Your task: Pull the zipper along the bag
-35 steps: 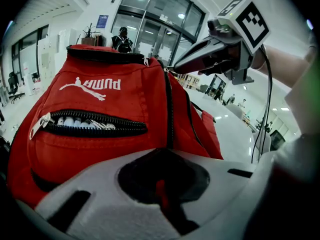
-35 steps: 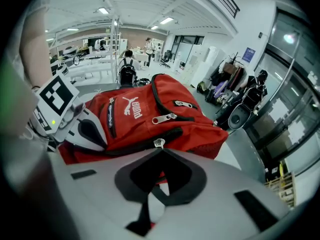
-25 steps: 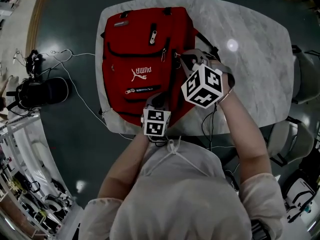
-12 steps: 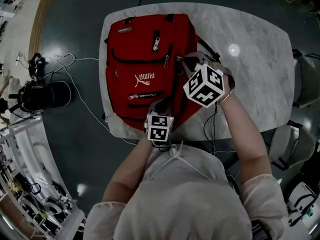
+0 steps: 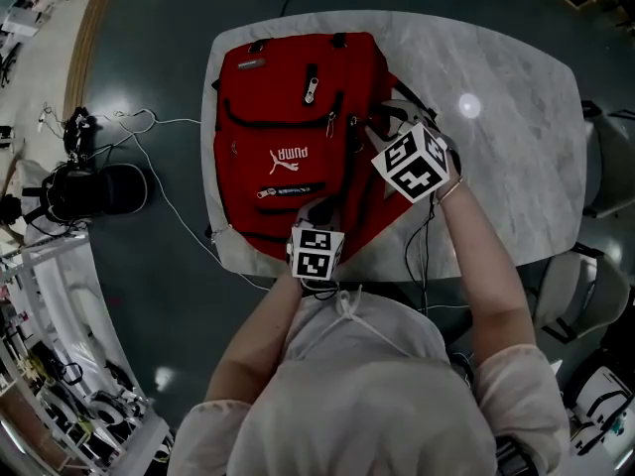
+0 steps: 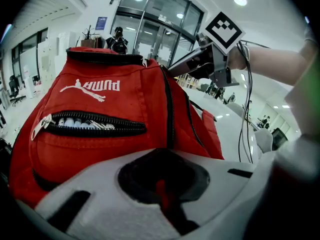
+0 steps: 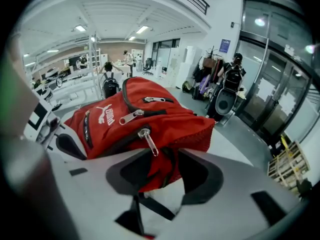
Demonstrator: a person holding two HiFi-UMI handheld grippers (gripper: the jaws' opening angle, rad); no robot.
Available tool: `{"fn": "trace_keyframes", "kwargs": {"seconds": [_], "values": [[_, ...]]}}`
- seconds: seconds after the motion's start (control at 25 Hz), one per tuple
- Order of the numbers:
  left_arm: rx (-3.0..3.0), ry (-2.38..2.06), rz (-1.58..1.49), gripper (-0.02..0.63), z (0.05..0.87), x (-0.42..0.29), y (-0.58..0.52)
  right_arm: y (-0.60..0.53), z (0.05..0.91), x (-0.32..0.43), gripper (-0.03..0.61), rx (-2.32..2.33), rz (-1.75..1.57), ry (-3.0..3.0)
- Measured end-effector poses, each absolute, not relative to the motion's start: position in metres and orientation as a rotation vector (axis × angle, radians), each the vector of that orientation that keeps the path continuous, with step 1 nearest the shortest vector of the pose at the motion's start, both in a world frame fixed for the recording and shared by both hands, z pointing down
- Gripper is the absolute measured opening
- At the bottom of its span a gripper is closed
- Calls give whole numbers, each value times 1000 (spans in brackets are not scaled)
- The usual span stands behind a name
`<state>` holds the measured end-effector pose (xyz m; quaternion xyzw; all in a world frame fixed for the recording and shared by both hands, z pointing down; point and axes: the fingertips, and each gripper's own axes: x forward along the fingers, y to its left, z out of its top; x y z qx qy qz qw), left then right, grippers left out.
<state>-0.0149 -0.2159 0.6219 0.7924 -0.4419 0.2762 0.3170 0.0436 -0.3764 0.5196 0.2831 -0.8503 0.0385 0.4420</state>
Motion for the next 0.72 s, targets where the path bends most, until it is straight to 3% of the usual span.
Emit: {"fn": "trace_keyframes", "kwargs": {"seconds": [0.12, 0.52, 0.72], "values": [[2090, -1174, 734, 20, 622, -17, -218, -381, 516, 48, 166, 747, 119, -2121], [2101, -1204, 724, 20, 597, -19, -220, -346, 496, 54, 164, 827, 91, -2172], [2248, -1349, 563, 20, 521, -20, -246, -319, 459, 56, 63, 1024, 138, -2267]]}}
